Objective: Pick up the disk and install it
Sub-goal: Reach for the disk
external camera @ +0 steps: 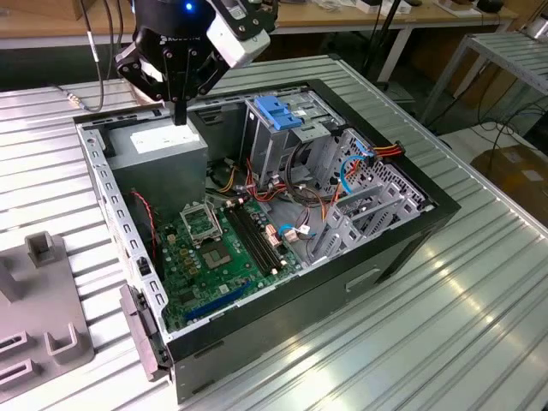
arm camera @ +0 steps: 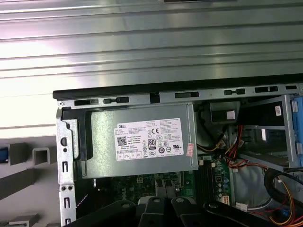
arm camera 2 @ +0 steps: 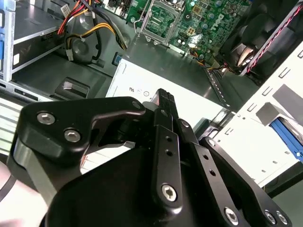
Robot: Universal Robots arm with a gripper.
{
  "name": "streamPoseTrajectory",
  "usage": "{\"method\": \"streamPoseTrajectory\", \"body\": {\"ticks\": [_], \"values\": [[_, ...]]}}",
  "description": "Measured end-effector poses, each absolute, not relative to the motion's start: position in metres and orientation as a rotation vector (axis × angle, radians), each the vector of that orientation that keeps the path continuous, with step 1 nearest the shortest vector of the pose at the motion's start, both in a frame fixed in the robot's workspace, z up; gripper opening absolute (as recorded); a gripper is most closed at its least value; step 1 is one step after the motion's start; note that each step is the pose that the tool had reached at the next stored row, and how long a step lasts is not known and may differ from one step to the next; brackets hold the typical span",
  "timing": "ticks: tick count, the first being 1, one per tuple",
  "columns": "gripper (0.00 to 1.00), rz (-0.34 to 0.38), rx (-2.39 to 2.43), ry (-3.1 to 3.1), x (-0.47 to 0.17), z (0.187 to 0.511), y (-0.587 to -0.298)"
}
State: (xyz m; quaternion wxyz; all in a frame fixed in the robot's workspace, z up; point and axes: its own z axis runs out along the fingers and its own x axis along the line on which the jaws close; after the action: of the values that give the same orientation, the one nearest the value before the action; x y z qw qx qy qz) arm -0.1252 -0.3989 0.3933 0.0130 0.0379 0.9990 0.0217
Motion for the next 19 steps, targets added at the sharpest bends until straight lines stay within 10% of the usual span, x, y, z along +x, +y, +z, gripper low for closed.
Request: {"method": "streamPoseTrajectory", "body": {"ticks": [19], "values": [[0.10,0.068,0.118,3.113,-0.1299,0.3933,-0.3988]]}}
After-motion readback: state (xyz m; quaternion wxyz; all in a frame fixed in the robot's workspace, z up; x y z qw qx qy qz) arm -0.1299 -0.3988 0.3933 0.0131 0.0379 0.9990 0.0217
